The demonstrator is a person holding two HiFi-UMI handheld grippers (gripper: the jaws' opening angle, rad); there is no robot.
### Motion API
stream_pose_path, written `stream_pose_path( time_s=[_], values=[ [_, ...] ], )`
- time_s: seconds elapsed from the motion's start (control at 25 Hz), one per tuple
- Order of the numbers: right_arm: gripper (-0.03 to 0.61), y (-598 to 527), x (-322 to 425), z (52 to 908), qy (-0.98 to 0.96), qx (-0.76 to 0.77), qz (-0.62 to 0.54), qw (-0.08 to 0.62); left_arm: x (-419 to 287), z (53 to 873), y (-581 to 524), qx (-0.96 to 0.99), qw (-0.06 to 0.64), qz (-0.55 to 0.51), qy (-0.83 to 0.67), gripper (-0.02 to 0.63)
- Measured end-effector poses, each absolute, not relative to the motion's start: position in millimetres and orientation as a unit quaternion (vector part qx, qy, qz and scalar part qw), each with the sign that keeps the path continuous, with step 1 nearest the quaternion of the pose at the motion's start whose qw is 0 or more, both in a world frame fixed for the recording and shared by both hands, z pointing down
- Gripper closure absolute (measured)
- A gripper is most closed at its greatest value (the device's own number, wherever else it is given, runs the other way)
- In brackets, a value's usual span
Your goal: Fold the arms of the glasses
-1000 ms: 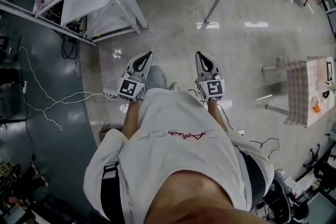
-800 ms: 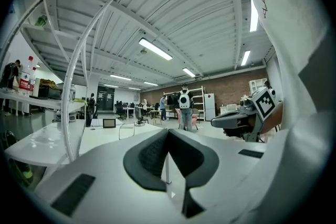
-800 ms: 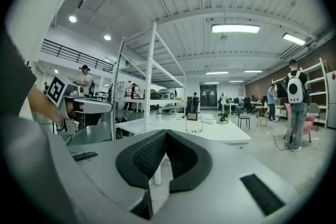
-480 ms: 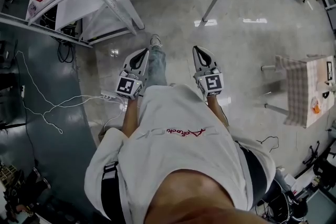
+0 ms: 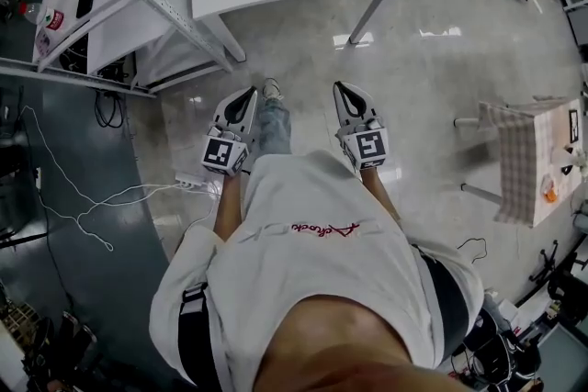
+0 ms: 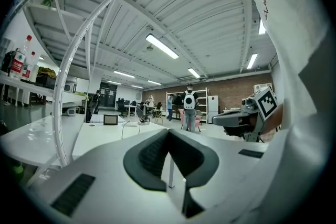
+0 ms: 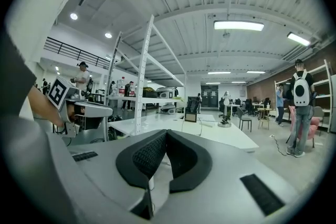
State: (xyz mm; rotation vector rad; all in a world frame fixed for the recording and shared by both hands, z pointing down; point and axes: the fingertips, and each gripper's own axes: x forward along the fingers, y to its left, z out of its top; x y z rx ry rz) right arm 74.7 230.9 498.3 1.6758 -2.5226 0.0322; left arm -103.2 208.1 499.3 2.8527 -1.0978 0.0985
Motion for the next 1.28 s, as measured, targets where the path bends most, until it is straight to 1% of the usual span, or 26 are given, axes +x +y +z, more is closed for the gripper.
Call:
stream_pose_path(
  time_s=[0.52, 0.88, 1.28],
  values=[
    [0.583, 95, 76, 496, -0.826, 0.559, 0.013, 0.074, -94, 498, 68, 0.939, 0.057, 0.024, -0.338, 0.597],
    [0.581, -8, 76, 480, -0.812, 0.578, 0.01, 0.076, -92, 490, -41, 0.948, 0.055, 0.023, -0.313, 0.597],
    [0.583, -93, 78, 472, -0.801, 0.593, 0.008, 0.078, -86, 483, -129, 0.955, 0.057, 0.019, -0.29, 0.595]
  ],
)
